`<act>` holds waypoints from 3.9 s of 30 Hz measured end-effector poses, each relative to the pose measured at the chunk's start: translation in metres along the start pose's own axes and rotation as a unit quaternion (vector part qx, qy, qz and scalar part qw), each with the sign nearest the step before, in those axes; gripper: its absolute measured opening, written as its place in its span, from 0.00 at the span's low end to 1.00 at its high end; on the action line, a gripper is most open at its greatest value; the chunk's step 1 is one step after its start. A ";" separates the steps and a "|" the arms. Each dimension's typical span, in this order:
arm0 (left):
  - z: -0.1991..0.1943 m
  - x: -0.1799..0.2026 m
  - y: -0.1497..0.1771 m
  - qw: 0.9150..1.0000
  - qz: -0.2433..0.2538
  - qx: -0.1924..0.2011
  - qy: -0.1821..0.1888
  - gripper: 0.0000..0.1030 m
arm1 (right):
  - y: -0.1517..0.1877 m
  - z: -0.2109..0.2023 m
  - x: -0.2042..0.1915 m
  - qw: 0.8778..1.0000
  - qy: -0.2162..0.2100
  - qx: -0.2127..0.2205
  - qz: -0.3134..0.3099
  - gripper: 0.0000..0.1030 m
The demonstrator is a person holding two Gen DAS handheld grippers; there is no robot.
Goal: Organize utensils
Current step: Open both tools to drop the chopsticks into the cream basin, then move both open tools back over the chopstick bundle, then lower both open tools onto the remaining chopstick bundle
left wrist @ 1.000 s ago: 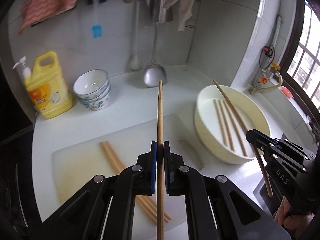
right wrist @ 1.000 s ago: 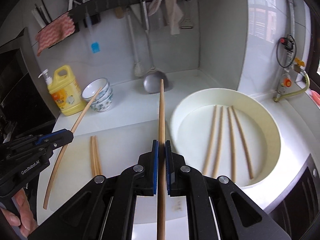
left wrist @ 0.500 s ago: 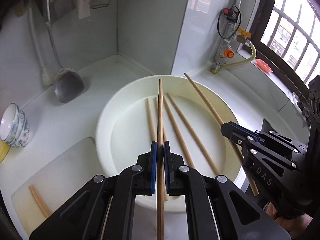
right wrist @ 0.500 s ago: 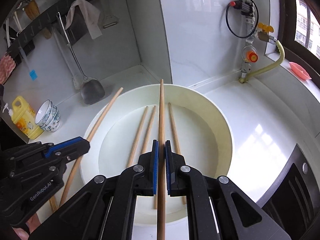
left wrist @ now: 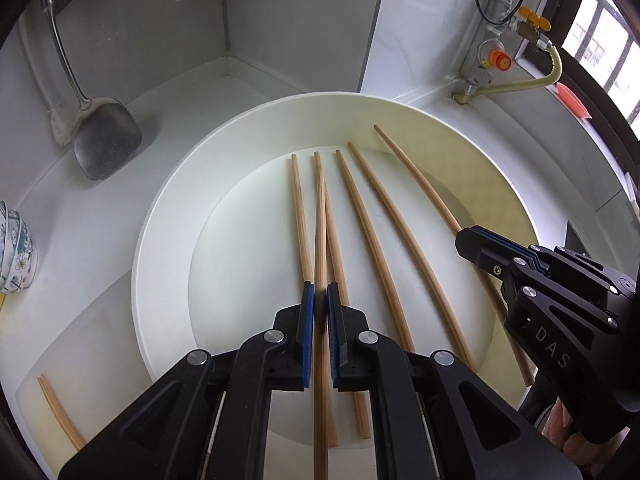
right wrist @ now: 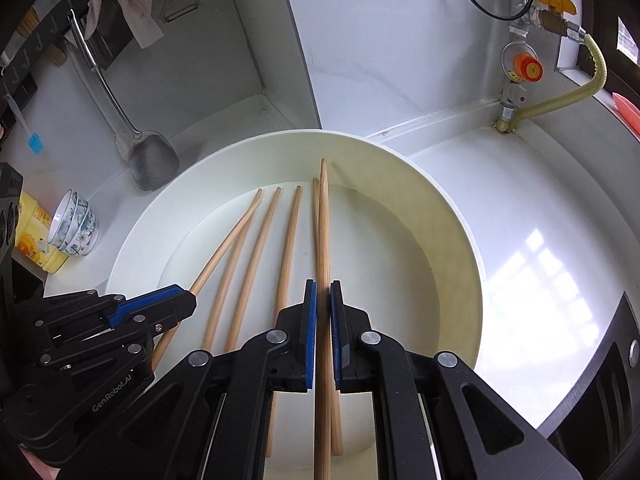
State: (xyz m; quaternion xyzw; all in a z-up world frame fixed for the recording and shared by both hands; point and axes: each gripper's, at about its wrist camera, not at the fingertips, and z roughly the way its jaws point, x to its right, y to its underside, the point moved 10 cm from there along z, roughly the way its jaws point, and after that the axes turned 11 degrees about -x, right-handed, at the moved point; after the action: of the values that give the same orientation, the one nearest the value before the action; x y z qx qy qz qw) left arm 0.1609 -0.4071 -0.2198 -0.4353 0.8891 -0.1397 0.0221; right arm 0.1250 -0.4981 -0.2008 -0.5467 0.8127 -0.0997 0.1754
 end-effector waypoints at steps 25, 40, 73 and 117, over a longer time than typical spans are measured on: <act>-0.027 -0.028 0.008 0.998 -0.023 0.030 -0.055 0.72 | -0.001 -0.019 0.001 1.000 0.015 0.020 0.000 0.27; -0.070 -0.075 0.038 0.995 -0.065 0.057 -0.049 0.85 | 0.015 -0.038 -0.031 0.999 0.019 0.029 0.010 0.47; -0.155 -0.276 0.290 0.966 -0.220 0.091 -0.102 0.91 | 0.169 -0.065 -0.273 0.990 -0.041 0.030 -0.129 0.57; -0.096 -0.287 0.313 0.917 -0.346 0.144 -0.139 0.93 | 0.168 0.045 -0.292 0.965 -0.072 0.026 -0.249 0.74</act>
State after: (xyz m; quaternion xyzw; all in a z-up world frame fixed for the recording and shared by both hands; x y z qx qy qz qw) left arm 0.0828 0.0208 -0.2354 -0.7230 0.6412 -0.2031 0.1578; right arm 0.0989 -0.1633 -0.2501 -0.7329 0.6333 -0.1216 0.2169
